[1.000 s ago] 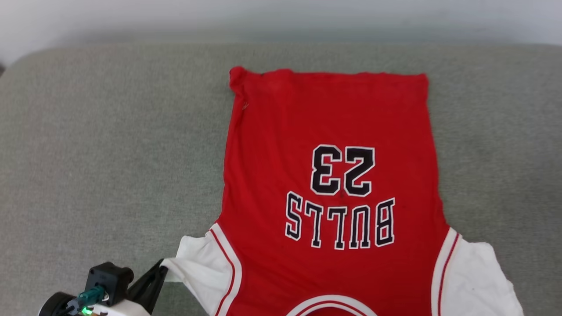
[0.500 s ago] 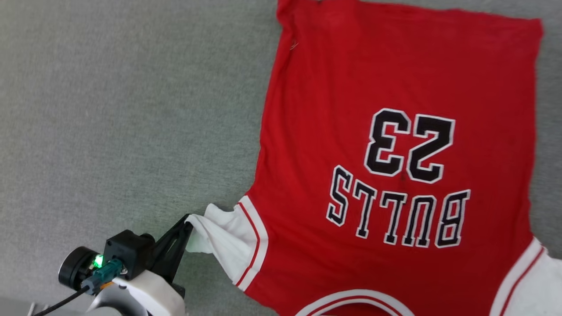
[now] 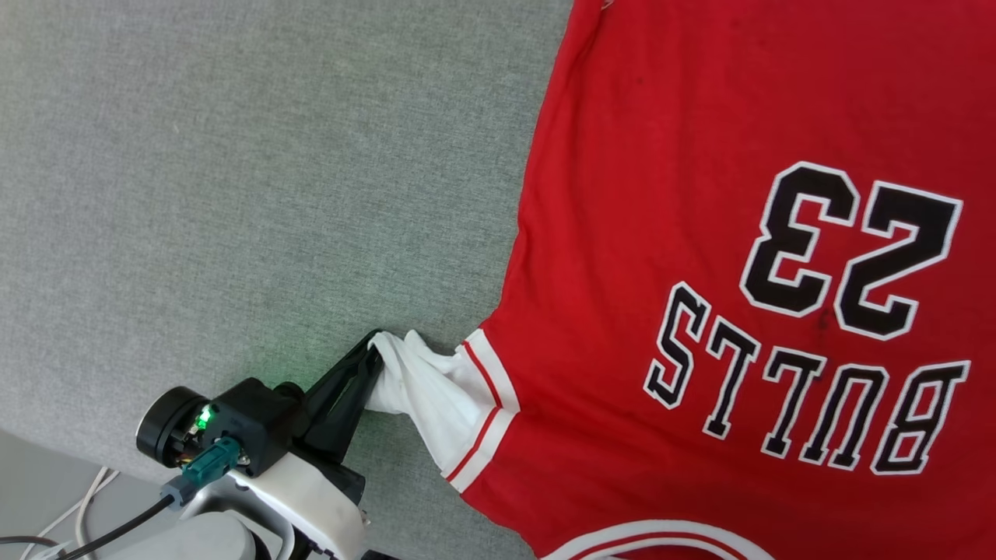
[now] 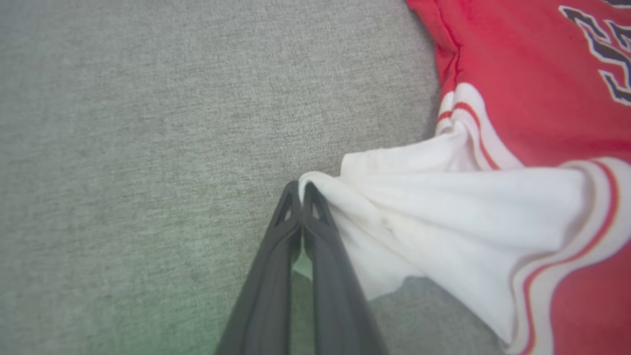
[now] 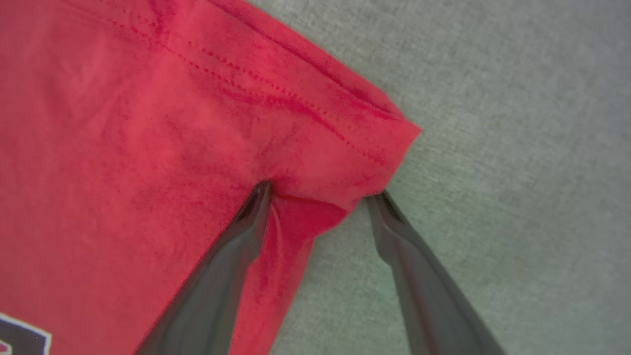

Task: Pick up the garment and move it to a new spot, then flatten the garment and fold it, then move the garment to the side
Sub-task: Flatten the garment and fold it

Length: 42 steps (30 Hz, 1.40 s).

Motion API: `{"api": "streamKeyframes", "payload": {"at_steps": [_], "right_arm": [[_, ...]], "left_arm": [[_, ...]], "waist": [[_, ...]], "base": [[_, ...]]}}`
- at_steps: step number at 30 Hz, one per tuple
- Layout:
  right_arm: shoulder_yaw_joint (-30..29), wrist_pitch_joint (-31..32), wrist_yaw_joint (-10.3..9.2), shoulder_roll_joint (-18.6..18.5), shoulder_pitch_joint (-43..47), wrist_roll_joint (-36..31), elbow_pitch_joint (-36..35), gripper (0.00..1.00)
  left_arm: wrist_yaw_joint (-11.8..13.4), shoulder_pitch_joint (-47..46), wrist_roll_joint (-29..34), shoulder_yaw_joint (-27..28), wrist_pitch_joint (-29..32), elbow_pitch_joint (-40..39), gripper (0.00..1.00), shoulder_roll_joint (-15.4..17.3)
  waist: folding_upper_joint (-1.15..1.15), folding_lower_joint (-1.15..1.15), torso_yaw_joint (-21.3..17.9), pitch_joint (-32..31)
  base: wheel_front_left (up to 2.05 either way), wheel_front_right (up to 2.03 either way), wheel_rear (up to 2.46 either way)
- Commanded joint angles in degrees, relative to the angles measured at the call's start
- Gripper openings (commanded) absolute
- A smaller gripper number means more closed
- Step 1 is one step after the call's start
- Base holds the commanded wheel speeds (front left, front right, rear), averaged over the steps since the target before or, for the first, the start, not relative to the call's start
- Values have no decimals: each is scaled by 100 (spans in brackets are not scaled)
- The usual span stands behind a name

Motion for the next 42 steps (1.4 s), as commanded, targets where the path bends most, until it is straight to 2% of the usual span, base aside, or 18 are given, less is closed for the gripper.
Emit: {"api": "streamKeyframes", "payload": {"at_steps": [1, 3, 4, 5, 11, 15, 22, 28, 32, 36, 42], "right_arm": [[167, -7, -2, 168, 469, 65, 226, 100], [194, -60, -2, 210, 627, 113, 276, 100], [235, -77, -2, 198, 680, 121, 257, 88], [270, -132, -2, 169, 677, 112, 203, 0], [292, -695, -2, -128, 462, 49, 22, 0], [455, -1118, -2, -262, 463, 313, -231, 0], [960, -1599, -4, -1019, 1160, 1094, -1069, 0], [995, -2049, -3, -1947, 2479, 1680, -1903, 0], [633, -2427, -4, -2315, 3745, 1997, -2026, 0], [304, -2805, -3, -2317, 5232, 2159, -1939, 0], [10, -3364, -3, -1835, 7208, 2183, -1839, 0]], "left_arm": [[42, -39, 6, 2, 66, 113, 0, -12], [46, -56, 4, 12, 67, 136, 0, -28], [37, -76, 14, 10, 68, 146, 0, -30], [33, -92, 20, 18, 68, 146, 0, -34], [75, 63, -58, 60, 54, 200, 0, -23], [129, 279, -145, 128, 29, 196, 0, 36], [185, 664, -266, 85, 18, 193, 0, 146], [267, 935, -352, 54, 18, 178, 0, 273], [322, 1089, -410, 71, 15, 149, 0, 347], [344, 1216, -460, 90, 14, 127, 0, 407], [306, 1268, -446, 103, 12, 152, 0, 396]], "waist": [[0, 1, 65, 77], [0, 1, 63, 80], [0, 1, 61, 64], [0, 1, 50, 38], [0, 1, -127, -441], [0, 1, -313, -927], [0, 1, -678, -1763], [0, 1, -1016, -2200], [0, 1, -1259, -2362], [0, 1, -1445, -2451], [0, 1, -1560, -2497]], "base": [[0, 0, 0], [0, 0, 0], [0, 0, 0], [0, 0, 0], [0, 0, 0], [0, 0, 0], [0, 0, 0], [0, 0, 0], [0, 0, 0], [0, 0, 0], [0, 0, 0]]}}
